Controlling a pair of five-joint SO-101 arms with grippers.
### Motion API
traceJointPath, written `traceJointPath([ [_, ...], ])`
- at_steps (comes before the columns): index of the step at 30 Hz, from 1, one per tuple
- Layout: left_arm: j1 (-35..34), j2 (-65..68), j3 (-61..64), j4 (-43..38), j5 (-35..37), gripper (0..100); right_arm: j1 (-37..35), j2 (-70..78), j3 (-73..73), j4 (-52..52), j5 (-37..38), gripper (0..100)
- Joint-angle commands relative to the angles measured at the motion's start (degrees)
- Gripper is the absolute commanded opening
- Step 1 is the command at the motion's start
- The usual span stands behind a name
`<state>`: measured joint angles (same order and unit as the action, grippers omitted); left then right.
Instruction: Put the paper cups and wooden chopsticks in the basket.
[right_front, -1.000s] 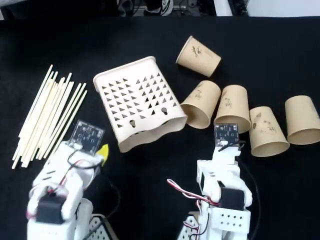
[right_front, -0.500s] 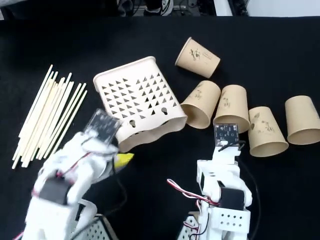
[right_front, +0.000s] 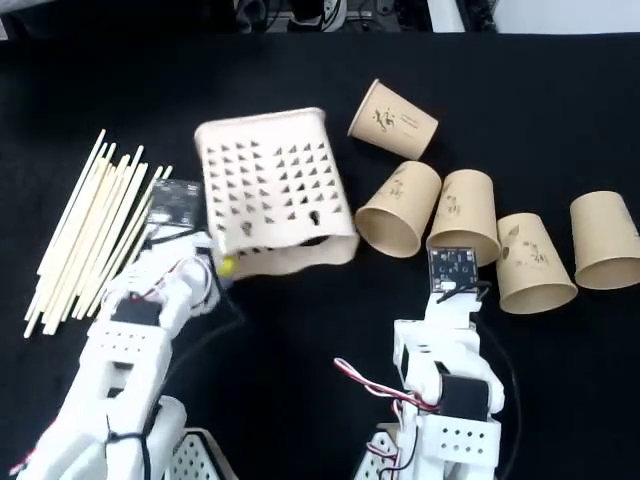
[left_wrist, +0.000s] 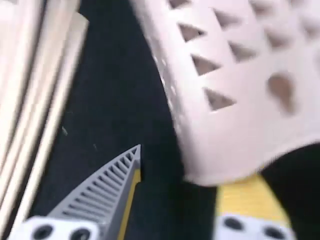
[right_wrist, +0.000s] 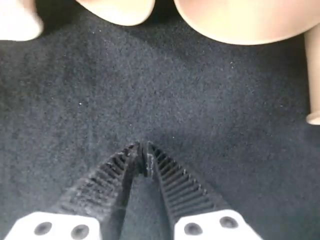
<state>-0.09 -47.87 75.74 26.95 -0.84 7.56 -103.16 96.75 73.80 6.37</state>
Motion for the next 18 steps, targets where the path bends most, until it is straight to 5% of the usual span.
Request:
traceJointPath([
  [1, 1.0, -9.4, 4.3, -7.5, 0.2, 7, -0.2, -3.8, -0.2, 0.2, 0.0, 1.5],
  [8, 9.9, -33.1, 7.2, 4.3, -1.1, 3, -0.2, -3.8, -0.2, 0.2, 0.0, 1.5],
  [18, 10.2, -56.2, -1.9, 27.1, -1.4, 3, -0.2, -3.8, -0.2, 0.2, 0.0, 1.5],
])
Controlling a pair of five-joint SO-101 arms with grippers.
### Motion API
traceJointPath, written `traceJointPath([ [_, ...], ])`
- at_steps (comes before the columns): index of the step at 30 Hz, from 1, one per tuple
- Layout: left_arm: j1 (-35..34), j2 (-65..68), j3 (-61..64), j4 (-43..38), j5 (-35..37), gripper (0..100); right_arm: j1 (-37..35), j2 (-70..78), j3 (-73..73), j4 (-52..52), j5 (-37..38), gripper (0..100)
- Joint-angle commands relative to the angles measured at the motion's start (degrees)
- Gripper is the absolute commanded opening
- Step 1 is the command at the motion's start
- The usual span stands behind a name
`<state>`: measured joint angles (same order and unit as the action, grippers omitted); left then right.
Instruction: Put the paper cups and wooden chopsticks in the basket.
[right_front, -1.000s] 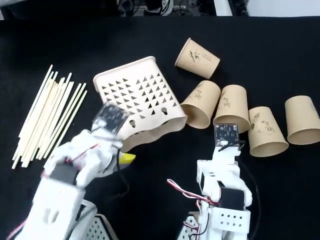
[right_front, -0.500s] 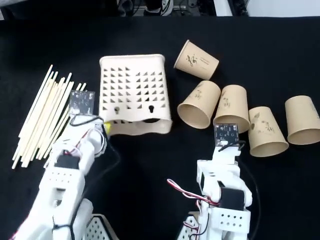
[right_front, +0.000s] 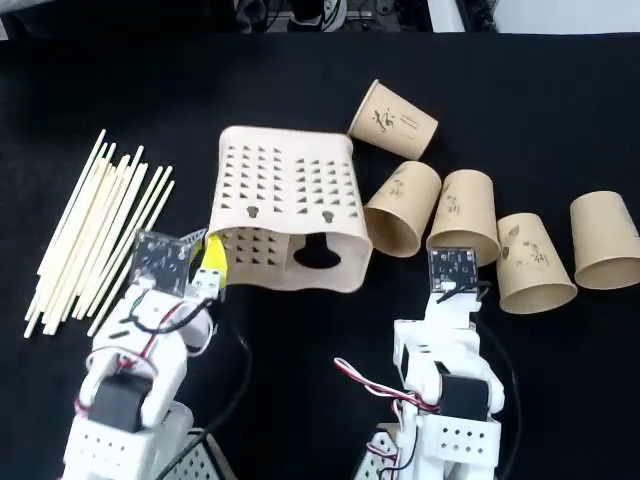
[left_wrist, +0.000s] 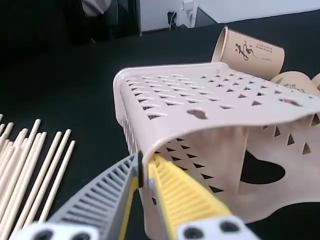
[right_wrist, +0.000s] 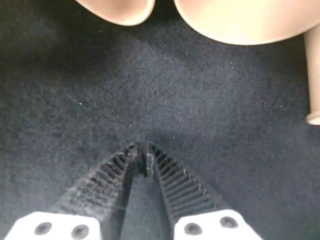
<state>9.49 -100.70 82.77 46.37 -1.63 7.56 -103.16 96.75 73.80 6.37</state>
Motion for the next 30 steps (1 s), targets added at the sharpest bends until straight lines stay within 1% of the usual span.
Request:
traceJointPath([
  [1, 0.7, -2.1, -11.6, 9.3, -0.7, 3, -0.2, -3.8, -0.2, 0.2, 0.0, 1.5],
  [3, 0.6, -0.2, -16.3, 11.5, -0.4, 3, -0.2, -3.8, -0.2, 0.2, 0.0, 1.5],
  [7, 0.7, 4.2, -23.7, 12.0, -0.4, 3, -0.2, -3.8, -0.2, 0.2, 0.0, 1.5],
  [10, 0.3, 8.4, -26.9, 11.7, -0.3, 3, -0.2, -3.8, -0.2, 0.2, 0.0, 1.5],
  [12, -1.7, 12.2, -27.4, 10.9, 0.6, 3, -0.2, -3.8, -0.2, 0.2, 0.0, 1.5],
  [15, -6.7, 18.4, -24.2, 3.3, 2.5, 3, -0.2, -3.8, -0.2, 0.2, 0.0, 1.5],
  [16, -8.7, 20.6, -23.4, 0.7, 4.2, 3, -0.2, -3.8, -0.2, 0.2, 0.0, 1.5],
  [18, -13.1, 25.1, -23.8, -2.8, 9.8, 4, -0.2, -3.8, -0.2, 0.2, 0.0, 1.5],
  [20, -15.9, 29.5, -26.8, -3.3, 14.2, 10, -0.2, -3.8, -0.2, 0.2, 0.0, 1.5],
  [22, -16.2, 33.9, -30.5, -2.3, 16.5, 20, -0.2, -3.8, -0.2, 0.2, 0.0, 1.5],
  [24, -15.2, 37.5, -33.7, 0.1, 18.5, 29, -0.2, -3.8, -0.2, 0.2, 0.0, 1.5],
  [25, -14.2, 39.1, -35.3, 1.3, 19.3, 31, -0.1, -3.8, -0.2, 0.2, 0.0, 1.5],
  [30, -10.2, 42.0, -45.2, 6.9, 20.0, 32, -0.1, -4.0, -0.8, -0.2, 0.1, 1.5],
])
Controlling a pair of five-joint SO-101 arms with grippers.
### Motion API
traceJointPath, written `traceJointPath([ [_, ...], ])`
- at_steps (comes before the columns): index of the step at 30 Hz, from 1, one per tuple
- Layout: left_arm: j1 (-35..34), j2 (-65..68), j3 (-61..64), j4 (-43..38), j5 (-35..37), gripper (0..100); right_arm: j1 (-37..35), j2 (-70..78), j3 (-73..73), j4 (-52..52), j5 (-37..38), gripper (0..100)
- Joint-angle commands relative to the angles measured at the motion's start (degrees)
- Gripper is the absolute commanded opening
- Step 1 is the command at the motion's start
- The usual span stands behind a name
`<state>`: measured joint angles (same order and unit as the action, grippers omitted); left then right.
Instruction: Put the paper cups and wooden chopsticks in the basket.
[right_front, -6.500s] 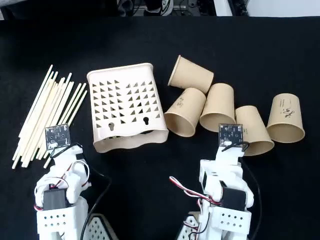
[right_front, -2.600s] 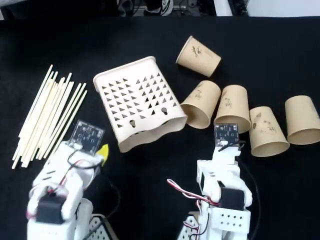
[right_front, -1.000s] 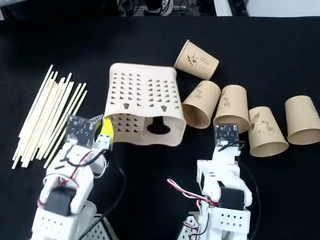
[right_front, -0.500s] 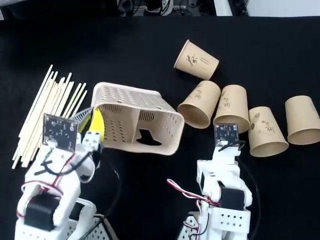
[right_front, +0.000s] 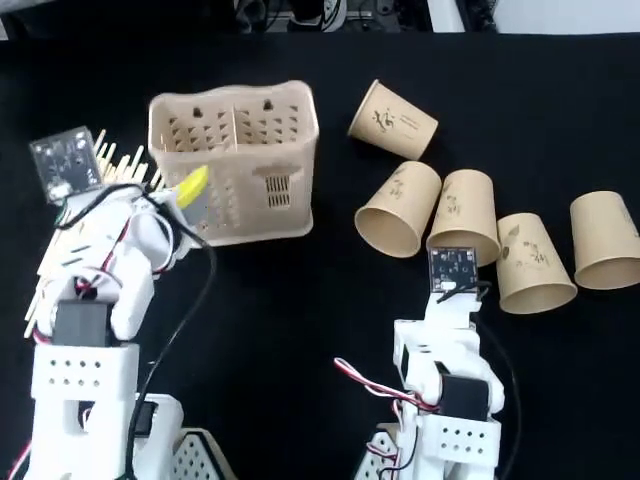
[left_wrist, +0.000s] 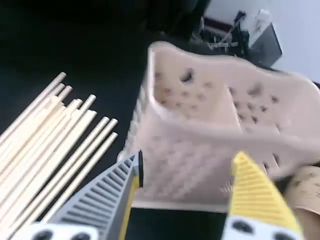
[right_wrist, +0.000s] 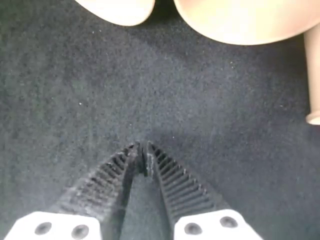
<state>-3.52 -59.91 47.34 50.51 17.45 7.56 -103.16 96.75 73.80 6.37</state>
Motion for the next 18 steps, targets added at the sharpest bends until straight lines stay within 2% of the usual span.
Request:
traceJointPath([
  [1, 2.9, 1.2, -12.1, 3.6, 1.0, 32, 0.0, -4.0, -1.5, 0.0, 0.1, 1.5],
  [4, 2.6, 1.1, -19.7, 8.8, -0.6, 32, 4.8, -3.9, -3.7, 0.2, 0.1, 1.5],
  [8, -2.6, 1.1, -26.9, 20.0, -9.1, 32, 18.7, -4.2, -7.9, -0.6, 1.2, 1.5],
  [11, -9.2, 1.1, -27.7, 27.8, -12.7, 32, 26.7, -5.2, -12.4, -2.7, 14.1, 1.5],
  [14, -17.3, 1.1, -27.0, 33.9, -13.5, 32, 27.4, -5.6, -15.8, -2.9, 25.3, 1.6],
  [18, -28.1, 1.1, -18.6, 36.9, -13.5, 32, 23.3, -5.5, -19.9, -2.8, 27.4, 1.6],
])
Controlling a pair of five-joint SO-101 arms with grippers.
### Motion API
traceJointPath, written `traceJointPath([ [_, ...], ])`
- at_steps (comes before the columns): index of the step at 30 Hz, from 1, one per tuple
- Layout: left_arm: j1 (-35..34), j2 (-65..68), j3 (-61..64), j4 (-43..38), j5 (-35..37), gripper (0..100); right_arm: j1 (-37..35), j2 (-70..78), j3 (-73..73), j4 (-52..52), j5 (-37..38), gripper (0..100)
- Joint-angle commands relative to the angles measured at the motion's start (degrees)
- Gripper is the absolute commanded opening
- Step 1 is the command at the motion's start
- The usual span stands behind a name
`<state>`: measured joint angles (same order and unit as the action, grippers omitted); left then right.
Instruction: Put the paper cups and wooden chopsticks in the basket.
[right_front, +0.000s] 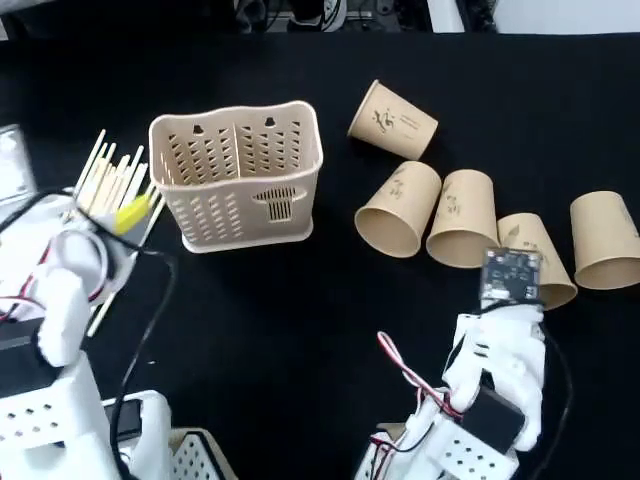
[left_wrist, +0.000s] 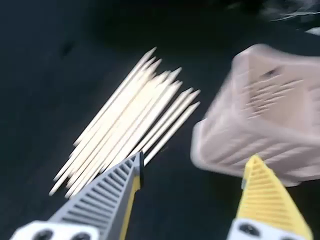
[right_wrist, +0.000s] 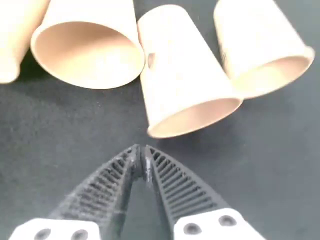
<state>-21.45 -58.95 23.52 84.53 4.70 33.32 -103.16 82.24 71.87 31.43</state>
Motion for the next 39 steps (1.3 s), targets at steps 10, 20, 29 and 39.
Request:
traceJointPath([
  [10, -24.3, -13.5, 38.5, -10.9, -15.3, 32, -21.4, 1.1, -21.8, 3.2, 6.5, 15.8],
  [20, -24.9, -46.1, 66.2, -12.5, -20.5, 32, -36.1, 30.5, -21.9, -8.2, 9.8, 25.1],
  [29, -25.0, -45.5, 72.9, -17.7, -20.8, 32, -39.7, 51.7, -23.1, -24.4, 10.7, 29.6],
  [39, -25.0, -45.6, 72.9, -17.7, -20.9, 32, -29.9, 74.6, -18.5, -62.5, 14.2, 29.3],
])
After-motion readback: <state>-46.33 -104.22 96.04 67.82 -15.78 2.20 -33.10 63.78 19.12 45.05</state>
